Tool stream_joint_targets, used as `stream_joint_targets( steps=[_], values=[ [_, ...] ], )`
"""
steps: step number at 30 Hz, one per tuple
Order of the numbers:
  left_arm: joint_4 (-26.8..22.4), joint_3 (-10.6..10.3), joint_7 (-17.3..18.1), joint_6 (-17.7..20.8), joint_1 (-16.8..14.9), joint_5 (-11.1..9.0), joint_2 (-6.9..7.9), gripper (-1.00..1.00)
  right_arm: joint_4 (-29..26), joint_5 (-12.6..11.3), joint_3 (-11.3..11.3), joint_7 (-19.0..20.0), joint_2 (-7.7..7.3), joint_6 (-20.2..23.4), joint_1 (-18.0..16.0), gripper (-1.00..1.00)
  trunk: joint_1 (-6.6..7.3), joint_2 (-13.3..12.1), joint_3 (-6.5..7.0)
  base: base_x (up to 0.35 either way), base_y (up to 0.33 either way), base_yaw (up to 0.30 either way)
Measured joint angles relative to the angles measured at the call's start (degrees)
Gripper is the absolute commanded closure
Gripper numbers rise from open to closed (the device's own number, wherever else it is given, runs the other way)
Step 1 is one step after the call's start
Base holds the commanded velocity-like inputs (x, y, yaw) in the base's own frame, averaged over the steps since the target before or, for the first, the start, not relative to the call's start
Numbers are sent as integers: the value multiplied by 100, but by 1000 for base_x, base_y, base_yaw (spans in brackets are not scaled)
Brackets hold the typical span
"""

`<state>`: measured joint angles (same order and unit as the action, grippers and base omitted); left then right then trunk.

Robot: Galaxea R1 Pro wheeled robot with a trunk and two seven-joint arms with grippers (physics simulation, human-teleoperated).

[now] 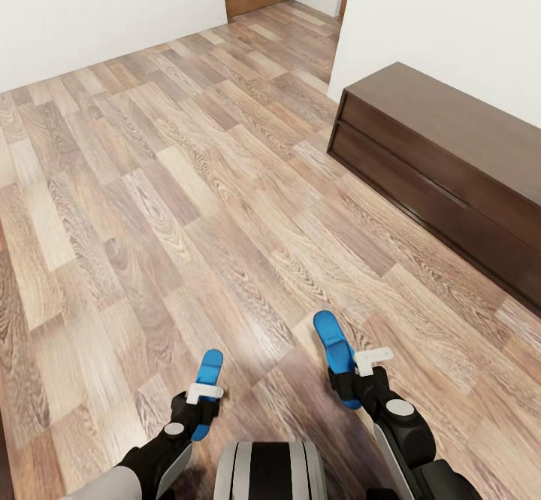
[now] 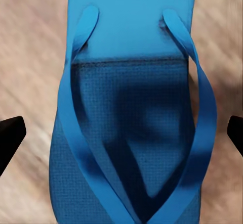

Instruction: In the bedroom, move the book from the bed onto either nightstand, and place the two sandals side by side next to the bed.

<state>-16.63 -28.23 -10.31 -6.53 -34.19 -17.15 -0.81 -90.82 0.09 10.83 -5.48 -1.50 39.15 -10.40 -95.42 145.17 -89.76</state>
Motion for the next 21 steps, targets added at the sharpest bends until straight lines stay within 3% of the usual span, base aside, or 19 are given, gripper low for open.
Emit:
stream_joint_targets(
  steps=[13,17,21],
  values=[
    [2,-2,-2,0,-5,2,0,-100,0,0,-8,0,-2,-1,-1,100,0,0,0,0,0,0],
    [-1,-2,-3,0,-5,1,0,-100,0,-2,-9,0,-2,0,0,100,-11,5,-88,0,0,0],
    [-2,-2,-3,0,-5,2,0,-100,0,0,-9,-1,-2,-1,1,100,-10,5,-89,0,0,0]
  ],
)
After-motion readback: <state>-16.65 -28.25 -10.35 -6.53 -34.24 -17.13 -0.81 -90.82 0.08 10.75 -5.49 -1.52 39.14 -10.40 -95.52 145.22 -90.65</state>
